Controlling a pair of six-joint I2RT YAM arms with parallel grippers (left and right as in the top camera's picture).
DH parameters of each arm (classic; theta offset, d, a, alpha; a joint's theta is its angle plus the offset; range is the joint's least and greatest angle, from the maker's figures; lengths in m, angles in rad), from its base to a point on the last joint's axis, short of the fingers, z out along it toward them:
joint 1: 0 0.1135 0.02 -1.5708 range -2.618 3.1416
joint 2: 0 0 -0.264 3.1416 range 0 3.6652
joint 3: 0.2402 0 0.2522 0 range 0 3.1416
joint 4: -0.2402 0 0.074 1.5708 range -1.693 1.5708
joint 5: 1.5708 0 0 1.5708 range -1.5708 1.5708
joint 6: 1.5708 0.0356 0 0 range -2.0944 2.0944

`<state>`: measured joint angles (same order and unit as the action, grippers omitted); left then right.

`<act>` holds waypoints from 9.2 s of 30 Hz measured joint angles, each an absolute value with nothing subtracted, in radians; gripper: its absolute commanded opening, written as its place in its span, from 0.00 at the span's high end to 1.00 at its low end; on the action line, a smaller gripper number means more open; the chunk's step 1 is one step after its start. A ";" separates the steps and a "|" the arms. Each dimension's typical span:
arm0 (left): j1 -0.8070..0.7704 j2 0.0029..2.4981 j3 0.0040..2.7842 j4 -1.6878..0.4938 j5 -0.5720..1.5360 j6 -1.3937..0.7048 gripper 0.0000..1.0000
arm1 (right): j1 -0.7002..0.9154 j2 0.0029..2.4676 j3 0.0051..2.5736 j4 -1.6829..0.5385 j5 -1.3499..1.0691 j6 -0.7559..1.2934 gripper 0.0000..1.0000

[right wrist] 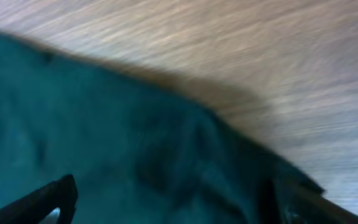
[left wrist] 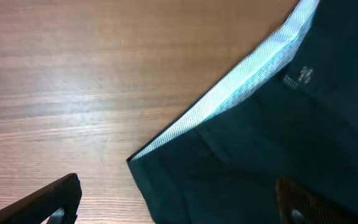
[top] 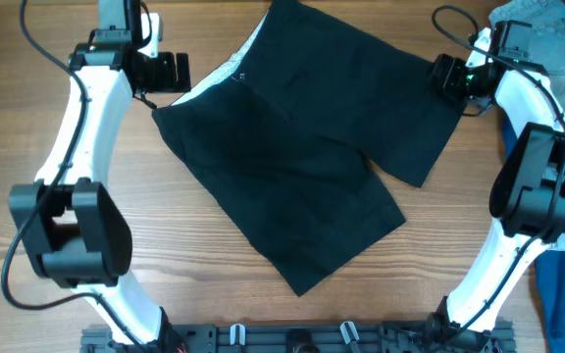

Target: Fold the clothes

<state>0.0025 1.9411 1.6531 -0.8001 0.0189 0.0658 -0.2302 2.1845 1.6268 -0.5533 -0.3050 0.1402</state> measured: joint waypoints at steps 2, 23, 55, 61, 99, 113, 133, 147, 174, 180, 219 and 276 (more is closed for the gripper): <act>0.006 1.969 1.653 -0.817 0.020 0.094 0.00 | -0.226 2.140 1.627 -0.616 -0.349 0.140 0.01; 0.036 2.153 1.653 -0.867 0.075 -0.047 0.19 | -0.010 1.963 1.629 -0.868 -0.443 0.125 0.03; 0.384 2.207 1.657 -1.224 -0.057 -0.339 0.51 | 0.065 1.963 1.628 -0.894 -0.374 0.198 0.25; 0.414 2.207 1.657 -1.255 -0.046 -0.335 0.48 | 0.160 1.963 1.556 -0.831 -0.216 0.350 0.47; 0.149 1.737 1.652 -1.097 -0.017 -0.236 0.23 | 0.039 2.214 1.526 -0.341 -0.140 0.364 0.27; 0.149 1.737 1.652 -0.975 0.013 -0.221 0.29 | -0.015 2.237 1.914 -0.872 -0.107 0.269 0.00; 0.149 1.551 1.614 -1.488 -0.066 -0.632 0.36 | 0.356 1.579 1.722 -1.545 -0.029 0.818 0.22; 0.123 1.547 0.850 -0.537 -0.004 -0.936 0.35 | 0.445 1.582 1.254 -1.391 0.003 1.077 0.22; 0.059 1.703 0.855 -0.419 0.081 -0.972 0.96 | 0.581 1.582 0.860 -1.083 -0.126 1.143 0.00; 0.059 1.703 0.855 -0.421 0.081 -0.972 0.96 | 0.581 1.582 0.839 -1.023 -0.104 1.163 0.00; 0.200 0.781 0.816 -1.015 0.159 -0.805 0.96 | 0.273 1.005 1.044 -1.124 -0.137 0.636 0.96; 0.158 1.645 0.824 0.050 0.275 -0.522 0.01 | 0.236 1.863 1.065 0.223 -0.205 0.359 0.94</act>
